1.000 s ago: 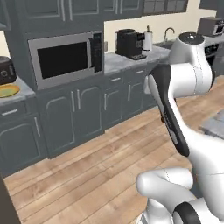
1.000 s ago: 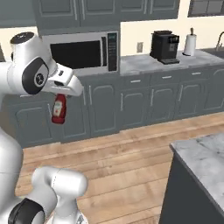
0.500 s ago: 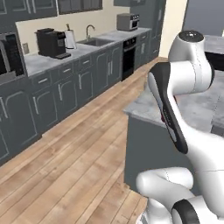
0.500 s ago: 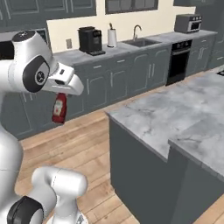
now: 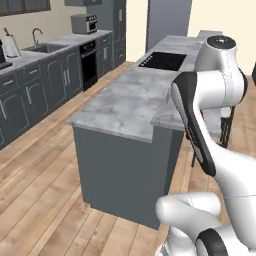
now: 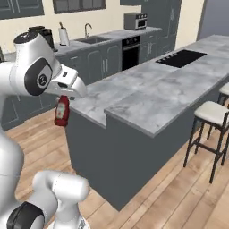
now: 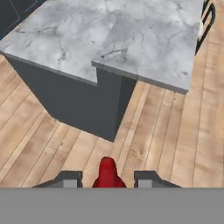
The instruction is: Move the hot dog bun to the plate on the dining table and place the condiment next to that plate. Then navigate to the fridge and take the sausage and place it on the plate as well.
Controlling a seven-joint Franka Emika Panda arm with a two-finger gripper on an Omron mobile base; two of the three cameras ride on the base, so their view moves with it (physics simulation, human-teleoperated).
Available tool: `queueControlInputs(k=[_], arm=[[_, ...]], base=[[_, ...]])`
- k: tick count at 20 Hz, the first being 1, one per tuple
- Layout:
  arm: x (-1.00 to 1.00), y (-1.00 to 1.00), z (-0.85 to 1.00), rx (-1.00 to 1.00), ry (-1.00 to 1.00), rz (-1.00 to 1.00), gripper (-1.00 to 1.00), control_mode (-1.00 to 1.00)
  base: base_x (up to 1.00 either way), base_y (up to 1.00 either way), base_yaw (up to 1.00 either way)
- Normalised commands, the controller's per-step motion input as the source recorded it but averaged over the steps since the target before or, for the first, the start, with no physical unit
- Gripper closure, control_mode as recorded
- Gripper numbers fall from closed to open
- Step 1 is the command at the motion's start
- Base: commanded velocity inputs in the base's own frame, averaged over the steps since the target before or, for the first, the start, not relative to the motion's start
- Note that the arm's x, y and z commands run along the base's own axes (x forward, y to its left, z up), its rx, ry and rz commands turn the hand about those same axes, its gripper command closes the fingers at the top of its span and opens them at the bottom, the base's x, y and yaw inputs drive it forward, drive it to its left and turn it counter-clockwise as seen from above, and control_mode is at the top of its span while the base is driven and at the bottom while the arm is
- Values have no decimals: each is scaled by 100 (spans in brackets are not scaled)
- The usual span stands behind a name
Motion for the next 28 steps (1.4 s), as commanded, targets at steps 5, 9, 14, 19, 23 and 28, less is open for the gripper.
queueControlInputs(k=[5,9,14,19,23,28], arm=[[0,0,0,0,0,0,100,100],[0,0,0,0,0,0,100,100],[0,0,0,0,0,0,100,100],[0,0,0,0,0,0,100,100],[0,0,0,0,0,0,100,100],[0,0,0,0,0,0,100,100]], base=[[-22,-100,-29],[11,-100,-11],[51,-100,3],[63,-100,13],[60,-100,16],[68,-100,23]])
